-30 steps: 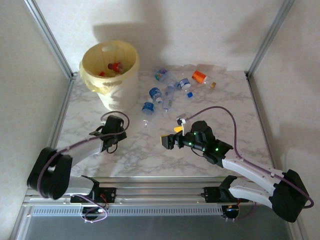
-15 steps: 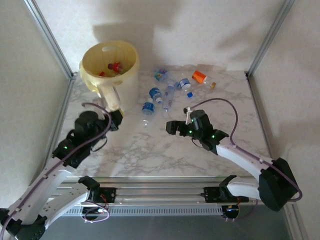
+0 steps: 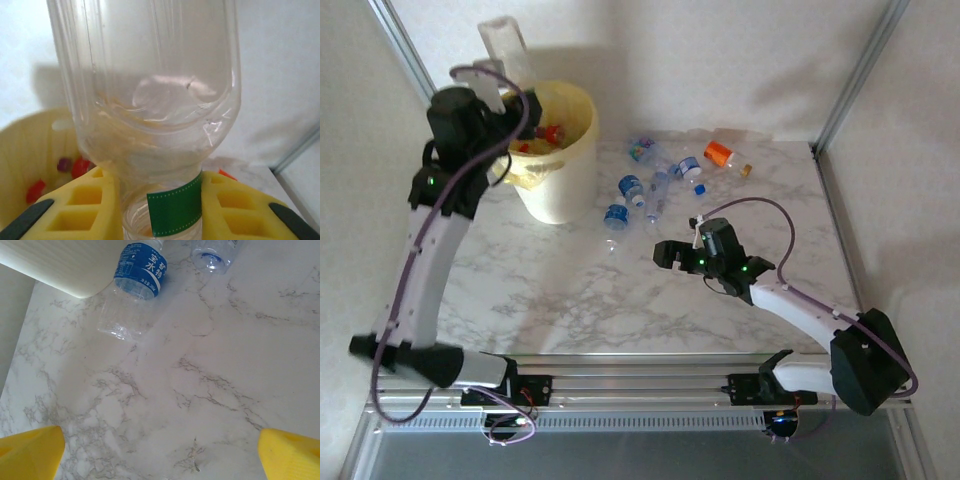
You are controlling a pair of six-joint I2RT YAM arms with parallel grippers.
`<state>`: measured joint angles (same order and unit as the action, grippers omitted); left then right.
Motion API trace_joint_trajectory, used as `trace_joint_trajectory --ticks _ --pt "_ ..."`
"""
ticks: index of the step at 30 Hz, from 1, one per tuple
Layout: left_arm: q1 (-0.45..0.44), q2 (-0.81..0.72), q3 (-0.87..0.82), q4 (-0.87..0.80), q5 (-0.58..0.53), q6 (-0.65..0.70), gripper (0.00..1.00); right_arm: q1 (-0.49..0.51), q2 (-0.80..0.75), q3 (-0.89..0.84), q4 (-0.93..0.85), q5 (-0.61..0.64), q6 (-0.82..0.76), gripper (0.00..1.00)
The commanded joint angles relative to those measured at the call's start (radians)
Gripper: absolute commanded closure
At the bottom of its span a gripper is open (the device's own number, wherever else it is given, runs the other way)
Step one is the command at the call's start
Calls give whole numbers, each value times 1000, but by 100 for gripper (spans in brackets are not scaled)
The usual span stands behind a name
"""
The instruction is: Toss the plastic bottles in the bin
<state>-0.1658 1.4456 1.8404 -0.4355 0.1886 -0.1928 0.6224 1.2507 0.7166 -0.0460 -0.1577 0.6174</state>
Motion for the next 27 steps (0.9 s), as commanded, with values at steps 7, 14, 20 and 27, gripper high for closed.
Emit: trace_joint_trajectory --ticks 7,14,20,27 --pt "100 352 239 -141 65 -48 18 -25 65 93 -52 17 -38 1" --pt "97 177 165 -57 97 -86 0 -120 272 296 -100 -8 -21 1" --pt "65 -48 41 -79 169 -73 0 -154 533 506 -153 -59 -25 1" --pt "-68 -347 -262 -18 212 -102 0 -167 775 743 -245 -45 -41 4"
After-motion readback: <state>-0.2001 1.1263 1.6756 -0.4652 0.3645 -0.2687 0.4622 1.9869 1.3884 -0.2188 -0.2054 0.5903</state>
